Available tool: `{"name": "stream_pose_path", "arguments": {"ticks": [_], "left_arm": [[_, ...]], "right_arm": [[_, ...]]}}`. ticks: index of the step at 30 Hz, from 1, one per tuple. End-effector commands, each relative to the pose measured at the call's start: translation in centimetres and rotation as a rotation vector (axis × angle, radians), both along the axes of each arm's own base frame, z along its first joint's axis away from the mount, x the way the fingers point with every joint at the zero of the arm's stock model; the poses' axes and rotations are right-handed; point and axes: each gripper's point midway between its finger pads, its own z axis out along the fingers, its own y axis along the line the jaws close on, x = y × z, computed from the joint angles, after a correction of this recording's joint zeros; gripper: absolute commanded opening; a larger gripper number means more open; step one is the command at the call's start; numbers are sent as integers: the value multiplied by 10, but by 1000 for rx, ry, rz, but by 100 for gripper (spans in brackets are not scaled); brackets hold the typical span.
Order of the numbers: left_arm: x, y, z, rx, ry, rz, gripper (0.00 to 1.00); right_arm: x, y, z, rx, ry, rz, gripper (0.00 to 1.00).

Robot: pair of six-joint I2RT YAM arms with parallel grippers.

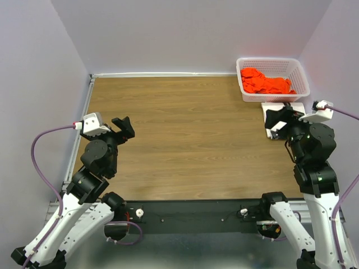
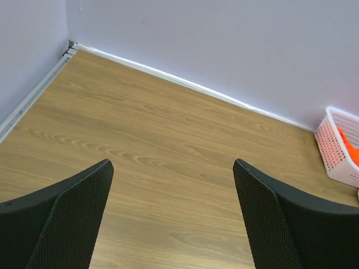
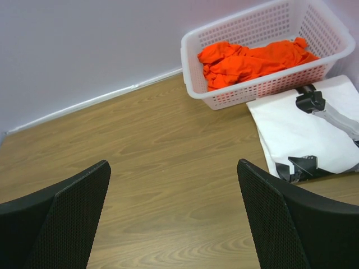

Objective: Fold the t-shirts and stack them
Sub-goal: Grab the tshirt from the pile

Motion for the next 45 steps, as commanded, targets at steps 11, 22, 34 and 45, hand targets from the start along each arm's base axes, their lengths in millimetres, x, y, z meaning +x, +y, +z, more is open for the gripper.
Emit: {"name": "stream_pose_path", "arguments": {"ticks": [11, 22, 34, 45], "left_arm": [[3, -9, -9, 126, -106, -75, 95], [11, 1, -34, 152, -43, 10, 96], [11, -7, -43, 163, -39, -35, 96], [17, -19, -46, 176, -35, -83, 96]], "right_arm": [[78, -32, -59, -83, 237, -232, 100], [261, -68, -105, -88, 397, -303, 99], [350, -113, -210, -99, 527, -300, 94], [389, -104, -305, -104, 614, -181, 75]]}}
